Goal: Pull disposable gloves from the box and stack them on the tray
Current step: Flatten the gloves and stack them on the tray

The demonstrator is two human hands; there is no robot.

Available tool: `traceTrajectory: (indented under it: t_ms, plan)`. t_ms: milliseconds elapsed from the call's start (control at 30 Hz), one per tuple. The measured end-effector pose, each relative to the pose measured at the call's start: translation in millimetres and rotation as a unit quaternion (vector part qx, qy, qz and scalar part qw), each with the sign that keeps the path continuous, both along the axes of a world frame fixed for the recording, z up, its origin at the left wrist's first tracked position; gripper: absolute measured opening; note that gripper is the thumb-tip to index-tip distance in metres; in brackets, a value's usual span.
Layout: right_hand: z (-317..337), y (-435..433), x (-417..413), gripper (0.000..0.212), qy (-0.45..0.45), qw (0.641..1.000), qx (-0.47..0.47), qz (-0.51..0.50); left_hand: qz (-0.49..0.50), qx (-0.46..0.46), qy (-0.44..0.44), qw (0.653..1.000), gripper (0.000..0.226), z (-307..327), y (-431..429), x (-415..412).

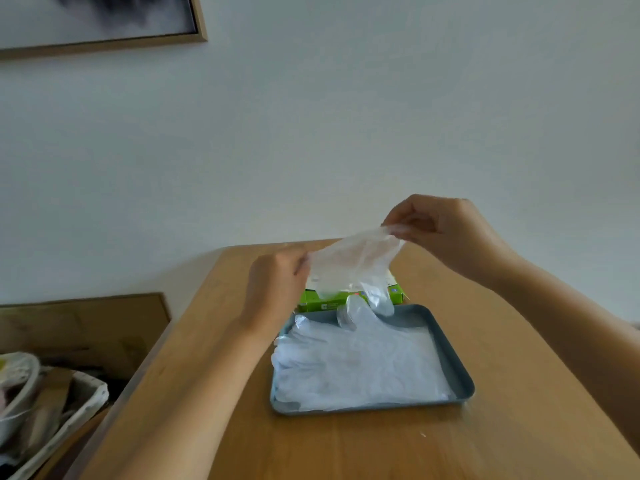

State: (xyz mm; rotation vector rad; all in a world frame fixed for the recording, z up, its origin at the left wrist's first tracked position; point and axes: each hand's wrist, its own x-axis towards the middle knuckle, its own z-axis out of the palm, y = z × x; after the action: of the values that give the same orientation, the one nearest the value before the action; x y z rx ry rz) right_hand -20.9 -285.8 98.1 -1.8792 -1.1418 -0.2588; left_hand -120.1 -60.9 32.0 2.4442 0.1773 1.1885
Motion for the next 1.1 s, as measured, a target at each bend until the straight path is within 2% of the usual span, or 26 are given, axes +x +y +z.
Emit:
traceTrajectory:
  t_ms: [100,167,200,267,333,433,567,633,767,867,967,1100]
  plan:
    - [-21.5,-11.2,-16.7,0.026,-0.12,0.992,0.028,0.005,-0.008,0.151,-0.138,0.979,0.014,4.6,-2.3,-22.6]
    - [-41.0,-20.8,-23.6,0.018,-0.201,0.979,0.027,-0.004,-0.015,0.226,-0.17,0.959,0.014,-1.1,-5.8,-35.9]
    - [-51.5,-24.5,-25.7,0.014,-0.232,0.972,0.02,-0.008,-0.022,0.249,-0.168,0.954,0.015,-7.5,-6.5,-41.9]
    - [-72.7,-32.2,-27.5,0.021,-0.274,0.962,-0.015,-0.014,-0.053,0.273,-0.134,0.951,0.022,-25.9,-8.7,-49.7]
    - [-90.9,-37.8,-26.7,0.024,-0.246,0.968,-0.043,-0.007,-0.087,0.291,-0.067,0.95,0.032,-46.0,-10.8,-53.6]
    - [-114.5,-41.6,-15.9,0.013,-0.147,0.985,-0.086,0.008,-0.103,0.292,0.059,0.949,0.051,-72.4,-8.5,-48.0]
    - [-150.1,-38.2,4.7,0.013,-0.085,0.979,-0.187,-0.009,-0.129,0.29,0.165,0.934,0.046,-91.4,-1.6,-44.5]
    - [-156.8,-37.8,8.1,0.01,-0.075,0.97,-0.229,-0.029,-0.128,0.28,0.188,0.933,0.046,-90.3,-4.4,-48.2]
    - [-156.3,-38.0,6.1,0.023,-0.074,0.955,-0.283,-0.046,-0.089,0.262,0.221,0.935,0.037,-84.9,-5.6,-53.6]
    - [-151.1,-41.5,3.3,0.017,-0.082,0.946,-0.309,-0.047,-0.06,0.174,0.299,0.936,0.047,-79.7,6.1,-53.8]
    - [-148.7,-47.0,1.6,0.017,-0.062,0.947,-0.311,-0.05,-0.011,0.112,0.296,0.948,0.053,-64.6,12.6,-52.0]
    - [-151.1,-50.5,3.5,0.022,-0.073,0.949,-0.306,-0.026,0.05,0.083,0.234,0.967,0.051,-35.1,3.5,-43.9]
